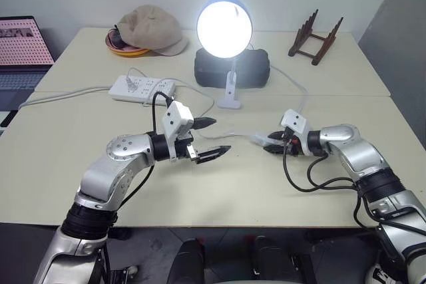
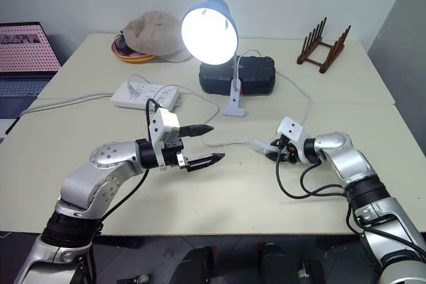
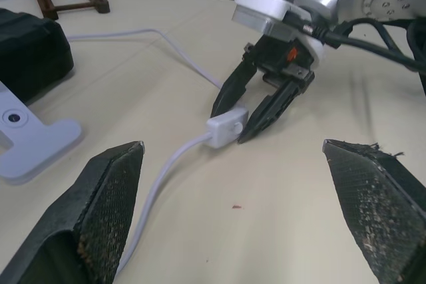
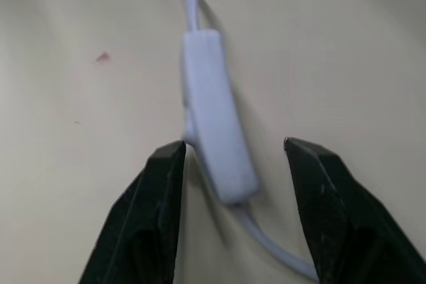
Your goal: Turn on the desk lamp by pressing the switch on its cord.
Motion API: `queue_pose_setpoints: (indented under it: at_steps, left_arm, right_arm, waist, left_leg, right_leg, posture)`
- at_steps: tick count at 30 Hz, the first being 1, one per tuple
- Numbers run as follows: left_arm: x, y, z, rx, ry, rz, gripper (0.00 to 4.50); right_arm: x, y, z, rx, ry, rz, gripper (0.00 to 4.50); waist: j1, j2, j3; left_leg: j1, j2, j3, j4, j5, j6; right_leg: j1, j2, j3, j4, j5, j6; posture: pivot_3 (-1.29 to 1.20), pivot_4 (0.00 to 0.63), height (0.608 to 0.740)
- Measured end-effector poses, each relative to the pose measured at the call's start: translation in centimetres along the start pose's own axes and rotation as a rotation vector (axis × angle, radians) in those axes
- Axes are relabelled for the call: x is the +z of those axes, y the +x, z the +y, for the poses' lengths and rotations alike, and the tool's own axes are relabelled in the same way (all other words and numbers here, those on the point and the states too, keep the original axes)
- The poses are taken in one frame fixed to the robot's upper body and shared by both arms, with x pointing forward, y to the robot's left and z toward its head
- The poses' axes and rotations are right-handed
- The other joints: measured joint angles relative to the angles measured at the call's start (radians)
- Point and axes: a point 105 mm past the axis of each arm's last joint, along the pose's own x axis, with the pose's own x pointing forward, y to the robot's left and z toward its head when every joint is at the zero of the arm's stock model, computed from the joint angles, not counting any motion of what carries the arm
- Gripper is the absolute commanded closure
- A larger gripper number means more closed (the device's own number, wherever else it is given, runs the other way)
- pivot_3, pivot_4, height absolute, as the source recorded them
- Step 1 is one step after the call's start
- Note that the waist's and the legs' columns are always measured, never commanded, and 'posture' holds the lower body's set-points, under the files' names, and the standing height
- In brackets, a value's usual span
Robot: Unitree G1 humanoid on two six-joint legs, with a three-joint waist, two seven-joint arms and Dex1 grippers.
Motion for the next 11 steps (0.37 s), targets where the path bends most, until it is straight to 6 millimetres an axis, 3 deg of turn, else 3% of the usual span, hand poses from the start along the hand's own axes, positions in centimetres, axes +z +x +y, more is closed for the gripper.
queue_pose_setpoints:
  at_steps: [5,11]
  left_arm:
    - [-0.8,-1.3,0.2,-0.056,-0.03,0.091,0.0]
    - [0.3,-3.3,2.9,0.005,-0.048,0.132,0.0]
  right_arm:
    - [2.0,-4.3,1.6,0.027,0.03,-0.058,0.08]
    - [0.9,-8.1,4.9,0.032,0.124,-0.069,0.03]
  waist:
    - [0.003,0.0,0.0]
    - [0.001,0.0,0.0]
  left_leg:
    - [0.0,0.0,0.0,0.001,0.0,0.0]
    - [0.001,0.0,0.0,0.001,0.0,0.0]
  right_leg:
    - [0.001,0.0,-0.001,-0.001,0.0,0.0]
    - [0.001,0.0,-0.001,0.0,-0.003,-0.004]
  posture:
    - [0.0,0.15,0.74]
    - [0.0,0.15,0.74]
